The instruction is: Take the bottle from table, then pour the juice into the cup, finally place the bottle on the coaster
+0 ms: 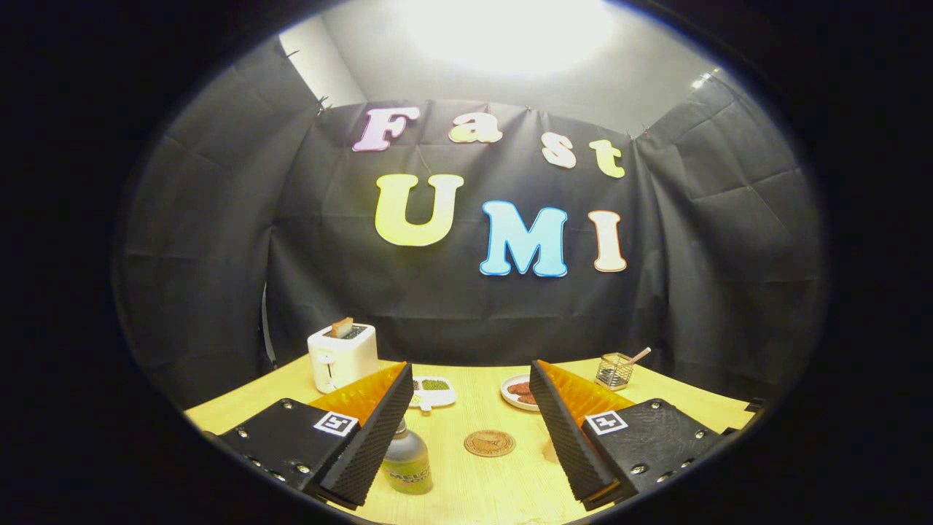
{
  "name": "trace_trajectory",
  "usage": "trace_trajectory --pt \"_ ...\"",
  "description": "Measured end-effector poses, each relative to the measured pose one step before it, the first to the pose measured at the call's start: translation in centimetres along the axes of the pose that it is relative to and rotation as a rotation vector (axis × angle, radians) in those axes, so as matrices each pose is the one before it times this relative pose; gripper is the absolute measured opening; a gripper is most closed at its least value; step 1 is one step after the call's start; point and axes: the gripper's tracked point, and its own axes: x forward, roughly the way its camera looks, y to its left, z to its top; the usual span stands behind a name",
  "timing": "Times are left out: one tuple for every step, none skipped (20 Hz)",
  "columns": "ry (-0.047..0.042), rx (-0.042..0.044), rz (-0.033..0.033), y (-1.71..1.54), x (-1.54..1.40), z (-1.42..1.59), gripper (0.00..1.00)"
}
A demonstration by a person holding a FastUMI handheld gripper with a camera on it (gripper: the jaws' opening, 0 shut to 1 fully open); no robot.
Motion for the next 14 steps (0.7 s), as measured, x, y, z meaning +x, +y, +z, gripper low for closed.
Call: trace_trajectory --pt "-0.00081 -0.00434 0.00011 0.460 0.115 -0.604 0.98" --pt "-0.00375 0.00070 0.00137 0.454 0.118 -0.537 0.98" --pt "-0.00444 0.00695 0.00061 0.395 0.114 -0.579 0.98" --pt "-0.00750 0.01337 0.00525 0.509 -0.020 -0.476 0.98" --pt "-0.00619 0.01289 0.01403 0.785 0.005 -0.528 0.98" --pt "-0.00571 0.01132 0.01117 0.587 0.119 -0.496 0.98" --pt "0.00007 0.00530 0.00251 0.122 0.126 -0.742 0.98" --pt "0.00492 -0.00033 0.00375 0.195 0.166 -0.871 0.98" --pt "0.00845 0.00182 -0.00162 0.086 0.281 -0.788 0.98" --pt "0.00845 0.00426 0.00405 0.178 0.355 -0.829 0.98" --pt "0.01224 0.00119 0.00664 0.382 0.274 -0.739 0.98" --pt "0.00981 -0.00907 0.01776 0.507 0.273 -0.718 0.98" --pt "-0.00772 0.00607 0.01317 0.436 0.282 -0.222 0.98" --pt "-0.00244 -0.00389 0.00674 0.211 0.259 -0.336 0.98"
